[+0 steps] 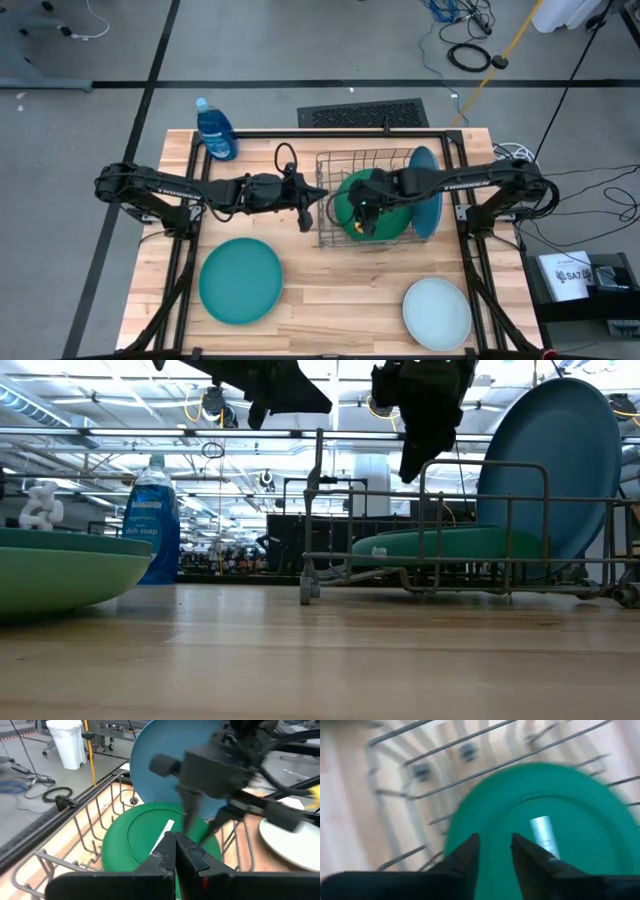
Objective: Sort dishes
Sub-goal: Put the dark green plate into the dish rack
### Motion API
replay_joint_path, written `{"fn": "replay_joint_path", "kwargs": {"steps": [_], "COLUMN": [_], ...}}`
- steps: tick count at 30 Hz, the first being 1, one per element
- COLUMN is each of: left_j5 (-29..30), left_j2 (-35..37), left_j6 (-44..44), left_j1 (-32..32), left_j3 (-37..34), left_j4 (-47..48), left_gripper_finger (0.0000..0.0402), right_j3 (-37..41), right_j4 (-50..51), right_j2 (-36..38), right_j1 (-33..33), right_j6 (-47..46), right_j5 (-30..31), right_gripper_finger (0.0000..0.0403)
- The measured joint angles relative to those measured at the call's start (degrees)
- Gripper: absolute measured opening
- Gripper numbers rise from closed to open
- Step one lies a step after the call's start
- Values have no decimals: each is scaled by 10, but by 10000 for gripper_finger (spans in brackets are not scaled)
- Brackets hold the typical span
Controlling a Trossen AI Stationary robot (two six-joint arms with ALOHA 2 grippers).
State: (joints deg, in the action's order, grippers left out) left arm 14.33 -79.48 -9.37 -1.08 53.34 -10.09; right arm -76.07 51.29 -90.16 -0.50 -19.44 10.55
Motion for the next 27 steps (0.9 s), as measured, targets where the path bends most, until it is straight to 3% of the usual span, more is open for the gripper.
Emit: {"fn": "replay_joint_path", "kwargs": {"steps": [4,7,10,13,16,18,21,27], "left_j5": [-24,-32,-32,-32,-38,-56,-93,-113], "left_j2": [0,0,0,0,0,0,0,0], "left_j6": [-8,-8,-8,-9,-8,-8,-8,-9], "left_j1": [0,0,0,0,0,0,0,-1], "left_j3": [0,0,0,0,0,0,1,1], "left_j4": [0,1,1,-5,-50,-92,-118,-77], "left_gripper_finger": [0,0,0,0,0,0,0,0], "right_j3": [-3,-22,-34,-36,-36,-35,-35,-35], "right_j4": [20,61,104,148,193,203,202,203], "right_j2": [20,37,47,50,36,26,17,-3], "right_j1": [20,42,58,70,86,99,116,147], "right_j6": [1,-8,-15,-33,-40,-40,-32,-25], "right_j5": [58,61,61,54,42,42,32,12], "right_gripper_finger": [176,180,146,84,20,8,36,145]}}
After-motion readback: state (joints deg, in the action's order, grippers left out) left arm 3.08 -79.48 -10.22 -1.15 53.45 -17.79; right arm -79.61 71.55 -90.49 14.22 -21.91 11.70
